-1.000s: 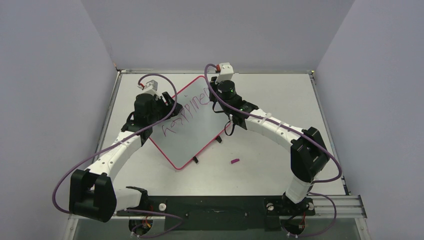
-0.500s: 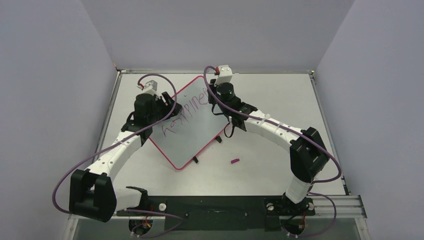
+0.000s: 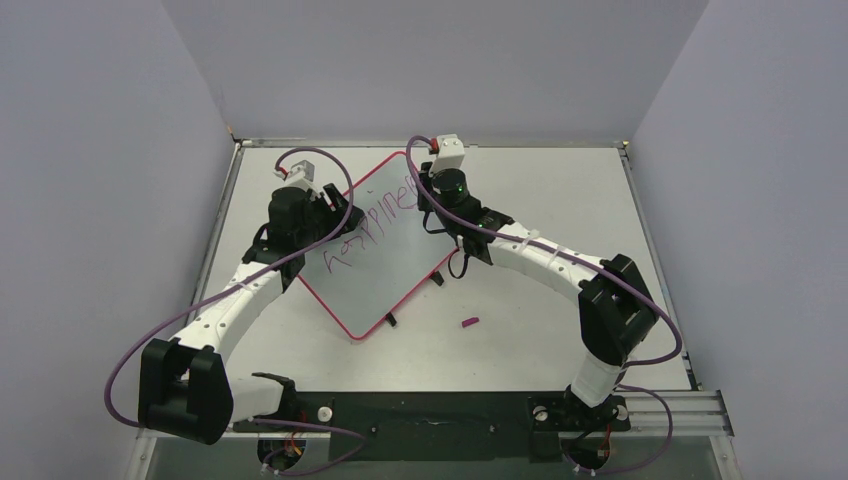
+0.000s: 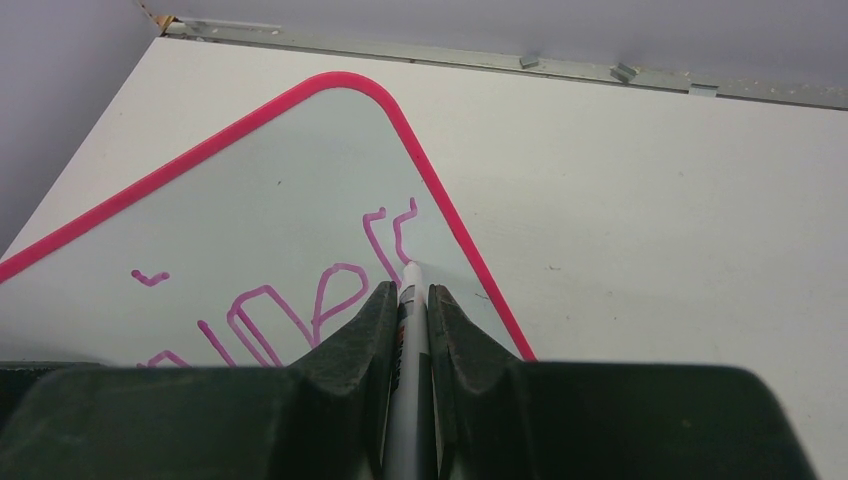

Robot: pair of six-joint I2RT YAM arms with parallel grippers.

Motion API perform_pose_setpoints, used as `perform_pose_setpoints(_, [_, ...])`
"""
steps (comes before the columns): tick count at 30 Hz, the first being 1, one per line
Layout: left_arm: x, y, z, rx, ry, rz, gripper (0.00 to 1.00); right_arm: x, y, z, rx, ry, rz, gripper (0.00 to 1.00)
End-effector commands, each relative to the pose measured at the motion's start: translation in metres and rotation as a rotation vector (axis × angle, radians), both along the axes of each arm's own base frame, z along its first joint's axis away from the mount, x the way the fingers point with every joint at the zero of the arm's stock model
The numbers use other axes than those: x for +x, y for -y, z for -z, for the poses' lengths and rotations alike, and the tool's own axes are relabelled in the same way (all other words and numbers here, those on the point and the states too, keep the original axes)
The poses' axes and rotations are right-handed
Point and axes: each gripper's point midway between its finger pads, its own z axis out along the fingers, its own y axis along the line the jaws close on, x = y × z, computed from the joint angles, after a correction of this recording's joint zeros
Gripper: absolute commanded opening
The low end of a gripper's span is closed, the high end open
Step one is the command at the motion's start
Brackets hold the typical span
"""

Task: Write a sentence on the whiteboard

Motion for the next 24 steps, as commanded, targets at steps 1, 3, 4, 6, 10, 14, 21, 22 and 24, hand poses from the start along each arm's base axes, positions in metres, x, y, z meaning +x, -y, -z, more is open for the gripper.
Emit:
perform_pose_setpoints(1, [-0.005, 0.011, 0.009, 0.048, 0.027, 0.077, 0.47, 0.004, 0.013, -0.012, 0.014, 0.018, 0.039, 0.00])
perform_pose_setpoints(3, [-0.005, 0.011, 0.010, 0.048, 0.025, 0.077, 0.47, 0.006, 0.014, -0.012, 0.011, 0.017, 0.046, 0.00])
perform_pose_setpoints(4, [-0.005, 0.011, 0.010, 0.048, 0.025, 0.078, 0.47, 0.007, 0.015, -0.011, 0.007, 0.016, 0.049, 0.00])
perform_pose_setpoints(6, [-0.005, 0.011, 0.009, 0.048, 0.026, 0.077, 0.46, 0.009, 0.017, -0.009, 0.001, 0.014, 0.056, 0.00])
perform_pose_setpoints(10, [-0.004, 0.011, 0.010, 0.050, 0.025, 0.076, 0.47, 0.010, 0.019, -0.007, -0.008, 0.011, 0.065, 0.00])
perform_pose_setpoints(14, [-0.004, 0.011, 0.011, 0.049, 0.022, 0.077, 0.47, 0.009, 0.021, -0.004, -0.012, 0.007, 0.070, 0.00])
perform_pose_setpoints(21, [-0.004, 0.011, 0.011, 0.049, 0.022, 0.077, 0.46, 0.005, 0.022, 0.001, 0.002, -0.008, 0.070, 0.00])
perform_pose_setpoints(22, [-0.004, 0.012, 0.011, 0.050, 0.022, 0.077, 0.46, 0.005, 0.023, 0.004, 0.001, -0.012, 0.070, 0.00])
perform_pose_setpoints(24, [-0.004, 0.012, 0.011, 0.050, 0.020, 0.079, 0.47, 0.003, 0.022, 0.005, 0.008, -0.016, 0.067, 0.00])
